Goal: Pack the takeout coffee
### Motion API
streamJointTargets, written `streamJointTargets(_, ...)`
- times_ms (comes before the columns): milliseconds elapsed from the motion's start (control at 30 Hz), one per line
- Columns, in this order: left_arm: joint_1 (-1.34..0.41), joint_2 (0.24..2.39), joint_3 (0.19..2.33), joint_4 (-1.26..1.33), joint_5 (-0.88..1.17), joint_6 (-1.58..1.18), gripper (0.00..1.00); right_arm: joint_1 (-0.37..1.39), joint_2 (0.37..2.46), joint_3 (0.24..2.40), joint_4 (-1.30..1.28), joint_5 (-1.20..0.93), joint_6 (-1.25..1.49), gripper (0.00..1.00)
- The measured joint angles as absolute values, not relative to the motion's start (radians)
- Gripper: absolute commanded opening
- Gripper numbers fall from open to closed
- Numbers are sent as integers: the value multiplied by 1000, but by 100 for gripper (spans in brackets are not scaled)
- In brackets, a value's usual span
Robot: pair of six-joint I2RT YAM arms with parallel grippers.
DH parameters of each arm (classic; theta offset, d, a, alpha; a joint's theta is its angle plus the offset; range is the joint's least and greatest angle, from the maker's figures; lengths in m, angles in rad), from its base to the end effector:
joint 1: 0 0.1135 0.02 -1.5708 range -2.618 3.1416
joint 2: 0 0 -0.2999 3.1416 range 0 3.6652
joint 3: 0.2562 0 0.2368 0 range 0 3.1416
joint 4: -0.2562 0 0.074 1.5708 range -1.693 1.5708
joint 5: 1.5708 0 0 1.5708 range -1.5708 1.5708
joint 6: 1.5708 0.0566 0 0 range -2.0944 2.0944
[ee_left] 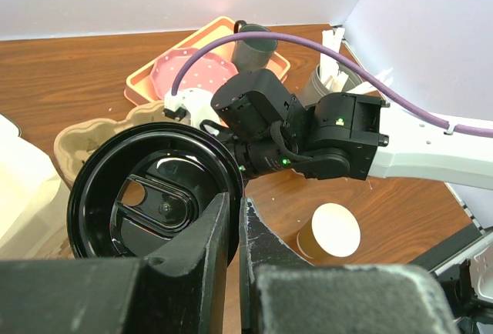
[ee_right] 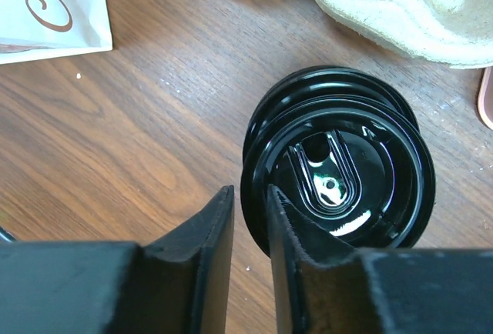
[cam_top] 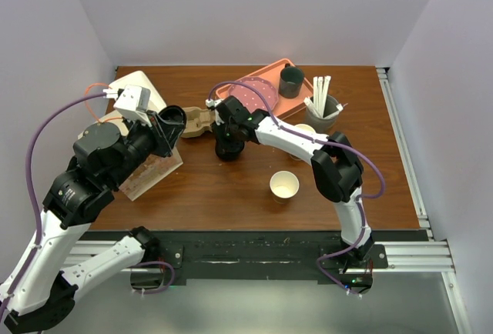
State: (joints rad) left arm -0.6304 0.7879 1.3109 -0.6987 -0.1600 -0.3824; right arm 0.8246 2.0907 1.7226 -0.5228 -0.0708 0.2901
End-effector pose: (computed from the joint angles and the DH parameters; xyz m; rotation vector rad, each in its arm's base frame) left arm 0.0900 -0.0545 0.4698 0.1014 1.7798 -0.5983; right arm 0.3272 0.3598 0.2459 -0.7029 2.4466 0.5527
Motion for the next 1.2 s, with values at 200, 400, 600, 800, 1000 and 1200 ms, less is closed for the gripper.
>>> streamJointTargets(200,-630,792,1311,-699,-157,-382,0,825,2091,1723,-525,-71,288,36)
streamJointTargets(400,-630,796,1311,-698,-148,-382,0,825,2088,1742,-535,-70,288,36)
streamJointTargets(600,-630,794,1311,-698,-133,-383,0,825,2067,1760,-545,-65,290,36)
streamJointTargets(800,-630,794,1311,-697,-80,-393,0,824,1854,1623,-520,-69,240,44)
streamJointTargets(1000,-630,813,1308,-666,70,-442,0,824,1359,1328,-442,-162,83,54)
streamJointTargets(1200,-630,879,1228,-545,340,-541,0,827,1049,1241,-387,-268,-79,61)
